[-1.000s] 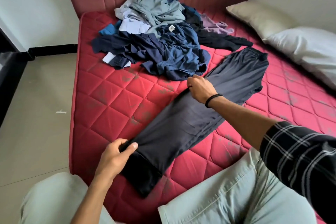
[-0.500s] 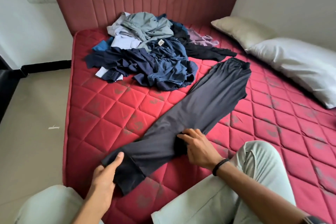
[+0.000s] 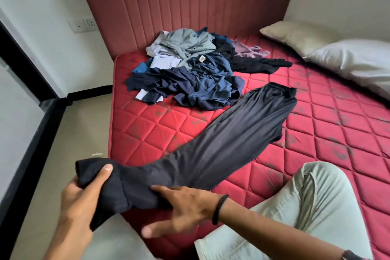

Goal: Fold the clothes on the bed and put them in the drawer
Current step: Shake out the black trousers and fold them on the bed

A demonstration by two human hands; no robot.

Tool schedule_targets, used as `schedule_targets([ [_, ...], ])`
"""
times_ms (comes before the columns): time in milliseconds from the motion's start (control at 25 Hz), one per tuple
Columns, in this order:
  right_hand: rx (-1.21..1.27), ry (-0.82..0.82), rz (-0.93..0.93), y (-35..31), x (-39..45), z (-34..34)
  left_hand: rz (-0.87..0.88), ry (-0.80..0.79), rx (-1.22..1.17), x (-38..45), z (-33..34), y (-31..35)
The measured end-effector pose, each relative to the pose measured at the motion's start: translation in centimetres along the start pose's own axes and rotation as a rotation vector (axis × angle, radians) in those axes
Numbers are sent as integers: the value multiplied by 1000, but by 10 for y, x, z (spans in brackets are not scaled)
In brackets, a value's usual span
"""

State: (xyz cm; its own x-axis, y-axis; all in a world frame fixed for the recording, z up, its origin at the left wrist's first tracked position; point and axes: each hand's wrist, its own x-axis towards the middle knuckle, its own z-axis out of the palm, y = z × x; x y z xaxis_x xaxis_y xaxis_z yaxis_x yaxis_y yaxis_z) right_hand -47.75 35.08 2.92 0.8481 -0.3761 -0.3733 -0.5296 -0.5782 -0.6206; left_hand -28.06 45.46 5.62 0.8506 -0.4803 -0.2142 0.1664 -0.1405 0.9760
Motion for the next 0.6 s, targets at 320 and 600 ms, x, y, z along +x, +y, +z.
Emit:
schedule_targets([
  [320, 1322, -35, -172, -36, -6, -145, 134, -587, 12, -34, 125, 102],
  [600, 1292, 406, 129, 171, -22, -222, 631, -513, 79, -27, 231, 60],
])
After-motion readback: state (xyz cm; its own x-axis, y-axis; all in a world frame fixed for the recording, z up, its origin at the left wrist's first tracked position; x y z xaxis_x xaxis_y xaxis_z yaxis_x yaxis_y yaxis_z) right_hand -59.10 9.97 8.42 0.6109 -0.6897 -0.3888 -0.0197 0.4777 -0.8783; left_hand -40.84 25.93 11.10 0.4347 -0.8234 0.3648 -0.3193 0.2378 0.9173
